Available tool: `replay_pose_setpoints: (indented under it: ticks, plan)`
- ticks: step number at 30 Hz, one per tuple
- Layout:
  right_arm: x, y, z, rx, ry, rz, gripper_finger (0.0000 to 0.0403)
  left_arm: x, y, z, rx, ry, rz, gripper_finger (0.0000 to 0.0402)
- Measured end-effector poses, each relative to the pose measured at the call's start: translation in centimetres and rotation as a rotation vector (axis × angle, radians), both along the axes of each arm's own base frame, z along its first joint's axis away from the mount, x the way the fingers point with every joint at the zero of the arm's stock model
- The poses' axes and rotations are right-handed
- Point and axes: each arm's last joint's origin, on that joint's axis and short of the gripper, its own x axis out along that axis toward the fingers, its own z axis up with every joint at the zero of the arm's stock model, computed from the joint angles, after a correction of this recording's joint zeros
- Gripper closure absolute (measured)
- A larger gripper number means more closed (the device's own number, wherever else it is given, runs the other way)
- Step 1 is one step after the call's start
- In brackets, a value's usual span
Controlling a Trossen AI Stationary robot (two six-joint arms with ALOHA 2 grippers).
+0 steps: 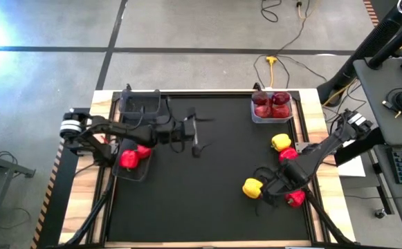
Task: Sort produce into baskets
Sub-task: Put the bottom red bell pepper into the bottom black bin
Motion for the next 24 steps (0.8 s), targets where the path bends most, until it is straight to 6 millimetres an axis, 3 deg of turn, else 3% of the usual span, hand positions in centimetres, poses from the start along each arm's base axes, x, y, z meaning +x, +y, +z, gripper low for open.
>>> replay_pose_setpoints:
  ticks: [6,12,20,24]
  plan:
    - [-1.1,2.6,-1.7,0.127,0.208,0.244,0.0079,1.7,3.6,1.9,-0.001,0.021,0.099,0.0062]
    - [-1.6,4.8,-4.2,0.186,0.39,0.37,0.0079,2.2,6.3,1.1,0.014,0.057,0.115,0.0062]
    - [-2.6,6.2,-7.5,0.146,0.575,0.697,0.0078,2.1,7.3,1.0,-0.003,0.045,0.128,0.0062]
    - [-2.7,6.3,-8.2,0.095,0.598,0.771,0.0078,2.1,7.2,0.9,-0.011,0.053,0.126,0.0062]
